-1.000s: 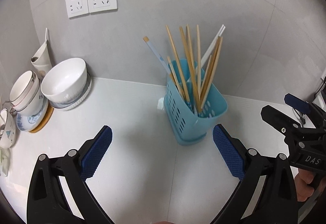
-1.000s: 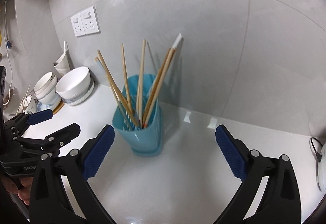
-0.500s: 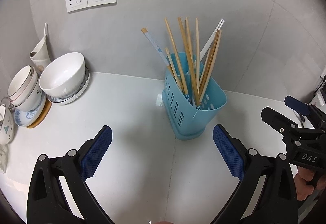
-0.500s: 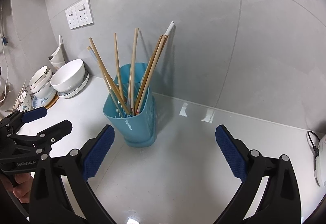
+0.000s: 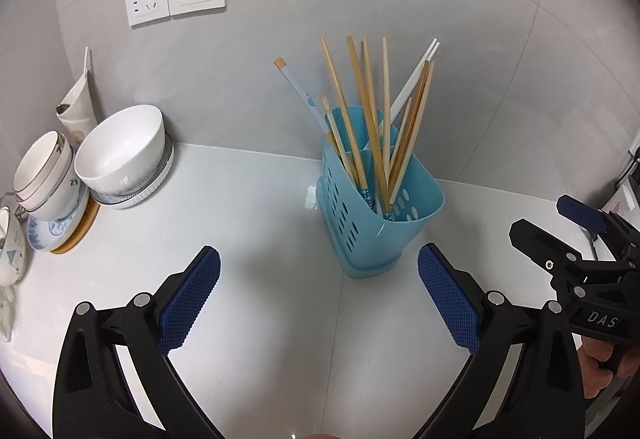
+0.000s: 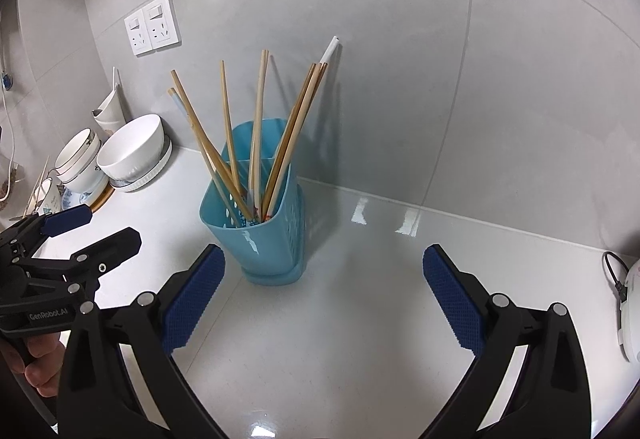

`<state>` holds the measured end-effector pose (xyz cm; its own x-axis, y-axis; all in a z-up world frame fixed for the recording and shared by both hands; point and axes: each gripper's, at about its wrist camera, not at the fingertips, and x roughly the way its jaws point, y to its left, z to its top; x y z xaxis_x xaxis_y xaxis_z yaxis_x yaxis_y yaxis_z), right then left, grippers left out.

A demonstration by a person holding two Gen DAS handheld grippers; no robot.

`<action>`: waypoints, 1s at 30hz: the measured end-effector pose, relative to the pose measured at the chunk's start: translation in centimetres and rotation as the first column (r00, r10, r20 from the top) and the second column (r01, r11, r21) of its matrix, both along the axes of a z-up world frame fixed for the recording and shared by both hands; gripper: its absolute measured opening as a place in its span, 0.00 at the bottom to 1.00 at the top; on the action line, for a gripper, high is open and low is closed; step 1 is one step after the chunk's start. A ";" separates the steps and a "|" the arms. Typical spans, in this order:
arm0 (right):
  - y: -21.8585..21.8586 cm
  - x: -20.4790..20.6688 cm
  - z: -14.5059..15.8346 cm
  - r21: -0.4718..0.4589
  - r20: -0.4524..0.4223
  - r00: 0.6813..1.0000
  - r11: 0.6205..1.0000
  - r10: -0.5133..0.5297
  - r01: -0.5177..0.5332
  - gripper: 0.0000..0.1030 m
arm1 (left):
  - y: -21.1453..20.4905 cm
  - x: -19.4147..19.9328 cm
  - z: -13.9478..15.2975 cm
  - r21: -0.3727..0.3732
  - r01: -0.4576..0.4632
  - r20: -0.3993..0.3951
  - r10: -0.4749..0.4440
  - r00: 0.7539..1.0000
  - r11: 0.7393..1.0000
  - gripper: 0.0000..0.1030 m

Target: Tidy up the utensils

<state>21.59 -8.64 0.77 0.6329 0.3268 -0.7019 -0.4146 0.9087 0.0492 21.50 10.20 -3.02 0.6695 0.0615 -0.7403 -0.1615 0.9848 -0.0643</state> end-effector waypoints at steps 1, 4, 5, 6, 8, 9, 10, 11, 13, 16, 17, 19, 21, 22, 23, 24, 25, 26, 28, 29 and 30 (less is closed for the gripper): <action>0.0 0.0 0.0 -0.001 0.000 1.000 1.000 -0.001 0.001 0.93 | 0.0 0.0 0.0 0.000 0.002 0.001 -0.002 1.000 1.000 0.94; 0.0 0.0 0.0 0.001 -0.002 1.000 1.000 -0.001 0.001 0.93 | -0.1 0.1 0.0 0.003 0.003 0.001 -0.003 1.000 1.000 0.94; 0.0 0.0 0.0 0.000 -0.002 1.000 1.000 -0.002 0.002 0.93 | -0.1 0.1 0.0 0.006 0.001 0.003 -0.001 1.000 1.000 0.94; 0.0 0.0 0.0 0.000 -0.002 1.000 1.000 -0.003 0.003 0.93 | -0.1 0.1 0.0 0.006 0.002 0.004 -0.002 1.000 1.000 0.94; 0.0 0.0 0.0 0.002 -0.003 1.000 1.000 -0.004 0.004 0.93 | -0.1 0.2 -0.1 0.002 0.003 0.002 -0.003 1.000 1.000 0.94; 0.0 0.0 0.0 0.002 -0.005 1.000 1.000 -0.004 0.004 0.93 | -0.1 0.3 -0.1 0.001 0.002 0.001 -0.002 1.000 1.000 0.94; 0.0 0.0 0.0 0.001 -0.006 1.000 1.000 -0.004 0.004 0.93 | -0.1 0.4 -0.1 0.001 0.002 0.000 -0.002 1.000 1.000 0.94; -0.1 0.0 0.0 0.002 -0.007 1.000 1.000 -0.005 0.005 0.93 | -0.1 0.4 -0.2 0.000 0.003 -0.002 -0.003 1.000 1.000 0.94; -0.1 0.1 -0.1 0.001 -0.010 1.000 1.000 -0.006 0.006 0.93 | -0.1 0.4 -0.2 0.002 0.003 -0.003 -0.003 1.000 1.000 0.94; -0.1 0.1 -0.1 0.002 -0.014 1.000 1.000 -0.007 0.007 0.93 | 0.0 0.4 -0.3 0.011 -0.003 0.001 0.003 1.000 1.000 0.94; -0.1 0.1 -0.1 0.002 -0.015 1.000 1.000 -0.007 0.007 0.93 | 0.0 0.4 -0.3 0.018 -0.010 0.004 0.010 1.000 1.000 0.94; -0.1 0.1 -0.2 0.003 -0.016 1.000 1.000 -0.007 0.007 0.93 | 0.0 0.4 -0.4 0.018 -0.011 0.006 0.011 1.000 1.000 0.94; -0.1 0.1 -0.1 0.002 -0.015 1.000 1.000 -0.006 0.006 0.93 | 0.0 0.5 -0.4 0.019 -0.009 0.001 0.009 1.000 1.000 0.94; -0.1 0.1 -0.2 0.001 -0.015 1.000 1.000 -0.006 0.006 0.93 | 0.0 0.6 -0.4 0.020 -0.007 0.004 0.007 1.000 1.000 0.94; 0.0 0.1 -0.1 0.001 -0.015 1.000 1.000 -0.006 0.006 0.93 | -0.1 0.6 -0.4 0.022 -0.007 0.006 0.007 1.000 1.000 0.94; 0.0 0.0 -0.2 0.000 -0.015 1.000 1.000 -0.006 0.006 0.93 | -0.1 0.6 -0.4 0.021 -0.005 0.007 0.005 1.000 1.000 0.94; 0.0 0.0 -0.2 0.001 -0.016 1.000 1.000 -0.007 0.007 0.93 | -0.1 0.6 -0.3 0.019 -0.002 0.007 0.002 1.000 1.000 0.94; 0.0 0.0 -0.2 0.002 -0.018 1.000 1.000 -0.007 0.007 0.93 | -0.1 0.7 -0.3 0.019 -0.003 0.006 0.003 1.000 1.000 0.94; 0.0 0.0 -0.2 0.001 -0.017 1.000 1.000 -0.006 0.006 0.93 | -0.1 0.6 -0.3 0.015 -0.001 0.007 0.001 1.000 1.000 0.94; 0.0 0.0 -0.2 0.001 -0.017 1.000 1.000 -0.006 0.006 0.93 | -0.1 0.6 -0.3 0.015 -0.001 0.008 0.001 1.000 1.000 0.94; 0.0 0.0 -0.2 0.001 -0.016 1.000 1.000 -0.005 0.005 0.93 | -0.1 0.6 -0.3 0.017 -0.001 0.009 0.001 1.000 1.000 0.94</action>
